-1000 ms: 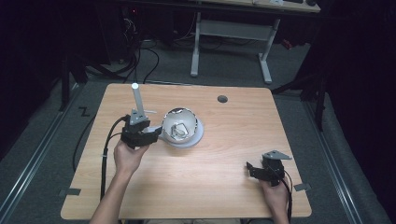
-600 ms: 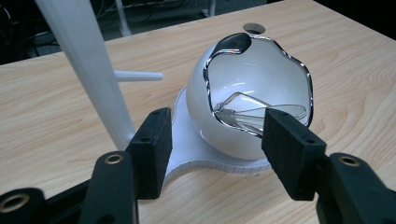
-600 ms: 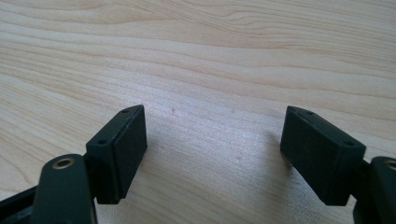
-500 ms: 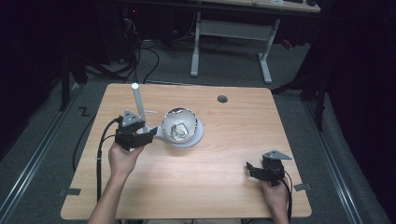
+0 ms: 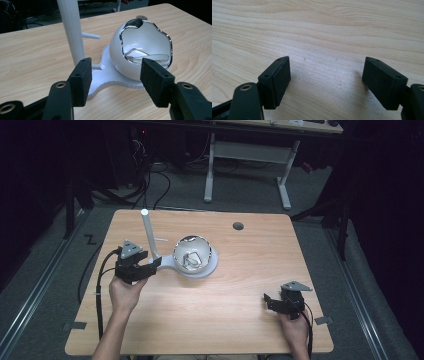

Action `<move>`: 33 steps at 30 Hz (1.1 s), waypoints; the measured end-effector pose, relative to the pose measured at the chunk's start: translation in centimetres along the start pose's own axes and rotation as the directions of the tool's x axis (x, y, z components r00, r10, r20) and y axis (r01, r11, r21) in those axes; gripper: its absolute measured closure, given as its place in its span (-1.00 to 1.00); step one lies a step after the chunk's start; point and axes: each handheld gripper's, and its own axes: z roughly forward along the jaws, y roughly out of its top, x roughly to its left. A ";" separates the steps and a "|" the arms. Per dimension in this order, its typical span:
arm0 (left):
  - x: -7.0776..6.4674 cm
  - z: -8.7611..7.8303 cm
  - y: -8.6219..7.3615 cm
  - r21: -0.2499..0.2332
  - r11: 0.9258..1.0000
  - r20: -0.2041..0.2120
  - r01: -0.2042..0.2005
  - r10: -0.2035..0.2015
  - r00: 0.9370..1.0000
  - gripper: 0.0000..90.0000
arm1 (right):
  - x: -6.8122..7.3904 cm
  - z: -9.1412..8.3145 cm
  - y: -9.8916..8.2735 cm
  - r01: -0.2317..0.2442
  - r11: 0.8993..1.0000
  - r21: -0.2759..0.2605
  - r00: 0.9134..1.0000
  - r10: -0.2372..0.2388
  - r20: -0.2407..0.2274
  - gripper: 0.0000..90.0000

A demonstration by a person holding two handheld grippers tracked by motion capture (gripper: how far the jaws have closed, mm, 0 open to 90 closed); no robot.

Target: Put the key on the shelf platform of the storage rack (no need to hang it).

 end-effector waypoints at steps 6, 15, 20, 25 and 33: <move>0.1 -0.3 0.4 -0.011 1.000 -0.002 0.007 -0.007 1.000 -0.05 | 0.0 0.0 0.0 -0.001 1.000 0.001 1.000 0.001 0.000 -0.49; 0.6 -1.0 1.0 -0.023 0.999 -0.008 0.030 -0.030 1.000 -0.05 | 0.0 0.0 0.0 -0.001 1.000 0.000 1.000 0.001 0.000 -0.49; 1.0 -1.3 1.3 -0.030 0.999 -0.009 0.033 -0.033 0.999 -0.05 | 0.0 0.0 0.0 0.000 1.000 0.000 1.000 0.000 0.000 -0.49; 1.5 -1.7 1.5 -0.033 0.999 -0.018 0.034 -0.035 0.999 -0.05 | 0.0 0.0 0.0 -0.001 1.000 0.000 1.000 0.001 0.000 -0.49; 1.9 -2.1 1.9 -0.041 0.998 -0.033 0.054 -0.055 0.998 -0.06 | 0.0 0.0 0.0 0.000 1.000 0.000 1.000 0.000 0.000 -0.49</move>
